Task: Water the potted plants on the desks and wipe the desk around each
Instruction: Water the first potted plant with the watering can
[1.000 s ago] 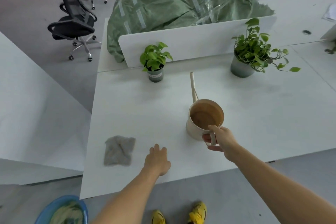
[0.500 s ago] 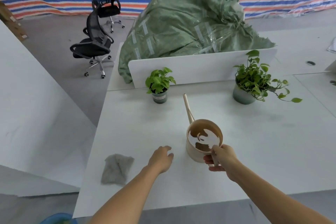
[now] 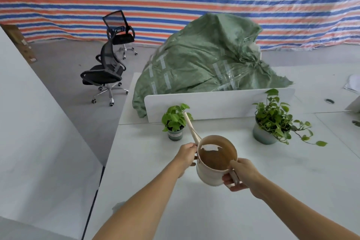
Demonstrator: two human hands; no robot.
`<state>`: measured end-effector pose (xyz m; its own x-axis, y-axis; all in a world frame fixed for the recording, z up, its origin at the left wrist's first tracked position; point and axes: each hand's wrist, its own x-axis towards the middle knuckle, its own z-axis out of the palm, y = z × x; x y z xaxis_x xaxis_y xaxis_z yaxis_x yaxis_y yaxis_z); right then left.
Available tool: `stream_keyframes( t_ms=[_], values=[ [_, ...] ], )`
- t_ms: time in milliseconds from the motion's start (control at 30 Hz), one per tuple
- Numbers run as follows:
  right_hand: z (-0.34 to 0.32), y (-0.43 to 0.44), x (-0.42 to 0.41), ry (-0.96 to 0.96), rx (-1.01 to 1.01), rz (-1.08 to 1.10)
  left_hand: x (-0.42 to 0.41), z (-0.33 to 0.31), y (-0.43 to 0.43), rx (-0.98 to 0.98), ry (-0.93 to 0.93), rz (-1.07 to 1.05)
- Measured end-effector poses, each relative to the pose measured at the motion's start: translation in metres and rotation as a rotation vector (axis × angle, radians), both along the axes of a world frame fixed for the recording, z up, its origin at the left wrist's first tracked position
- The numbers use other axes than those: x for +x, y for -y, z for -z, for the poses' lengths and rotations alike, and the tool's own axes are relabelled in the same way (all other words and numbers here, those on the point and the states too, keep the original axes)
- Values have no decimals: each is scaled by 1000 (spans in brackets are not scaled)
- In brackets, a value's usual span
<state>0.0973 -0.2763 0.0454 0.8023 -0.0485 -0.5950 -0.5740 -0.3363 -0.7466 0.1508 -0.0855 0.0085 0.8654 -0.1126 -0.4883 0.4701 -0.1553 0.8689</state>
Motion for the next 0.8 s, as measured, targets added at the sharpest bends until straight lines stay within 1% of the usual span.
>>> stream_keyframes(
  t_ms=[200, 400, 800],
  values=[
    [-6, -19, 32, -13, -31, 4, 36, 1, -24, -20, 12, 38],
    [-3, -29, 55, -37, -54, 16, 63, 11, -32, -28, -26, 82],
    [1, -27, 85, -81, -99, -25, 87, 26, -29, -61, -55, 79]
  ],
)
